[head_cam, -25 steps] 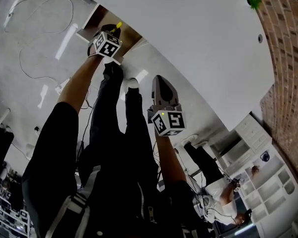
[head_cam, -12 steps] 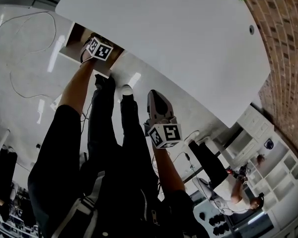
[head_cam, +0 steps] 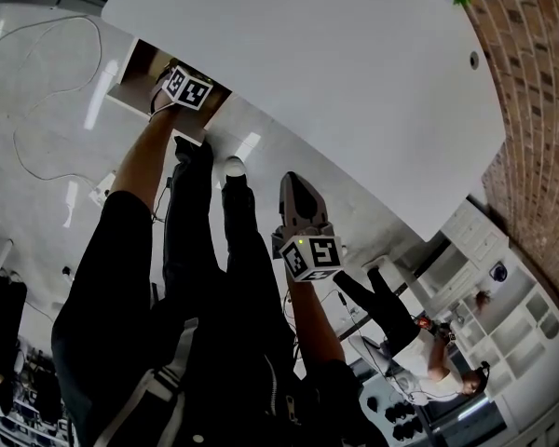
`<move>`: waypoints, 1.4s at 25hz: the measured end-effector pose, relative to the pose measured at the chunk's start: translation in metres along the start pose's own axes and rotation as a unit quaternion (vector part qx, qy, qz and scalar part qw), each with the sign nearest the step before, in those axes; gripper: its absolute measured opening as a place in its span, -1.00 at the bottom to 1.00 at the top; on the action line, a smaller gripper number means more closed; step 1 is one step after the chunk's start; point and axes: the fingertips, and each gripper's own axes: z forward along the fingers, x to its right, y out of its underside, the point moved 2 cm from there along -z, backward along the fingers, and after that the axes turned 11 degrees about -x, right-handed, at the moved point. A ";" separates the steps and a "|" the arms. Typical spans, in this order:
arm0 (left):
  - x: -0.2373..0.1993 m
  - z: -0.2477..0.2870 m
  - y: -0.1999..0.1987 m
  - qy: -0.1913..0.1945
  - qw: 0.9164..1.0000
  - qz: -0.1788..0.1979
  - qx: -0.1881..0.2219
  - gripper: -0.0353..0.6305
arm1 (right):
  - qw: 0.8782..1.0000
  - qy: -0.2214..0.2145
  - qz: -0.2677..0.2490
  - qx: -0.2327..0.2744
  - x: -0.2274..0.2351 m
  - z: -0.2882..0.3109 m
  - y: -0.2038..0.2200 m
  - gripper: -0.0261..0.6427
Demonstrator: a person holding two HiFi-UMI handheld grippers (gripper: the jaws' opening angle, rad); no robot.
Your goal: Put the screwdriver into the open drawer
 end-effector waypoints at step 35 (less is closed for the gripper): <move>0.044 -0.431 0.022 -0.058 0.967 -0.126 0.216 -0.79 | 0.969 -0.121 -0.181 0.113 -0.063 -0.090 -0.115 -0.90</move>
